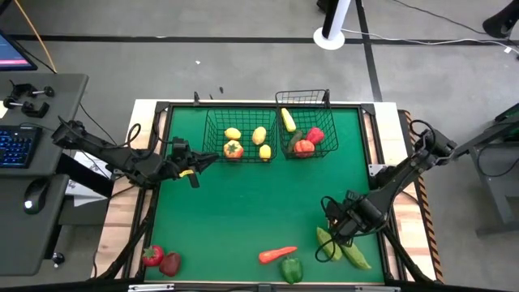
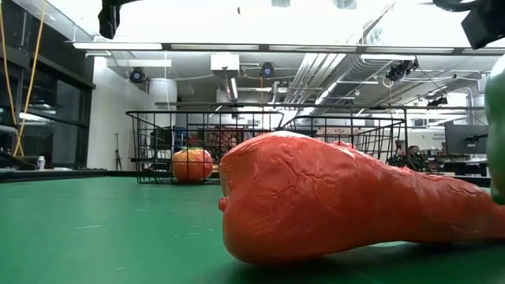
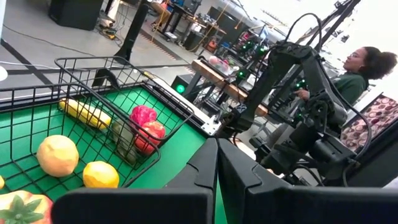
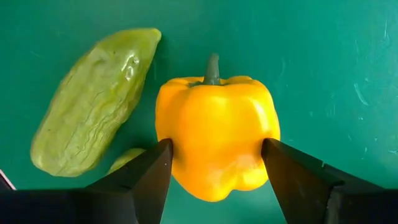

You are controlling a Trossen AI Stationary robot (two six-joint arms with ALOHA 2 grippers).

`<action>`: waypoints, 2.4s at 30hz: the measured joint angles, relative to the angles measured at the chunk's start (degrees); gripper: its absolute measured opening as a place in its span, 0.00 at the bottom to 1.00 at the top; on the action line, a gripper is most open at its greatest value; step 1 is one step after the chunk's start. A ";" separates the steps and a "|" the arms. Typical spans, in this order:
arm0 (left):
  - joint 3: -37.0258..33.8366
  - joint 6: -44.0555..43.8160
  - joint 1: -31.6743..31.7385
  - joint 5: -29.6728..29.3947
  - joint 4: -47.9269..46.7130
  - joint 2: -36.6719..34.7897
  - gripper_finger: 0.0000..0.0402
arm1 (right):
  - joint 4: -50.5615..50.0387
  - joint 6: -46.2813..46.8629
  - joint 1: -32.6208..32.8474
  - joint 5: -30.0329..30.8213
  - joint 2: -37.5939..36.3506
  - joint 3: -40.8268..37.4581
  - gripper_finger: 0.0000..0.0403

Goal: Sort produce into baskets
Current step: Put the yellow bell pepper into the right wire basket

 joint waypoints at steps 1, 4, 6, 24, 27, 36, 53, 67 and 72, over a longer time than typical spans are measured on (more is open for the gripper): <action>0.00 0.00 0.00 0.00 -0.02 0.00 0.00 | 0.06 0.00 0.00 0.19 0.00 -0.05 0.60; 0.00 0.00 0.00 0.00 -0.06 0.00 0.00 | 0.23 0.98 0.00 1.43 0.08 0.30 0.60; 0.00 0.00 0.00 0.00 -0.11 0.00 0.00 | 0.25 2.60 -0.04 2.21 0.24 1.21 0.60; 0.00 0.02 0.00 -0.02 -1.46 0.00 0.00 | 1.69 -0.90 -0.32 2.19 0.44 3.68 0.61; 0.00 0.02 -0.01 -0.02 -1.46 0.00 0.00 | 1.53 -0.92 -1.39 -0.47 0.44 3.68 0.70; 0.00 0.01 0.00 -0.02 -1.44 0.00 0.00 | -1.05 1.68 -3.94 -5.60 0.44 3.68 0.92; 0.00 -0.47 1.93 0.04 -1.40 0.02 0.00 | -0.60 9.03 -2.32 -3.91 0.35 3.57 0.85; 0.00 -0.50 3.35 4.61 -1.42 0.02 0.00 | 5.26 13.64 -2.43 -6.19 1.15 3.55 0.85; 0.00 -0.48 3.37 4.60 -1.46 0.02 0.00 | 3.40 17.41 -2.41 -7.98 5.91 3.53 0.85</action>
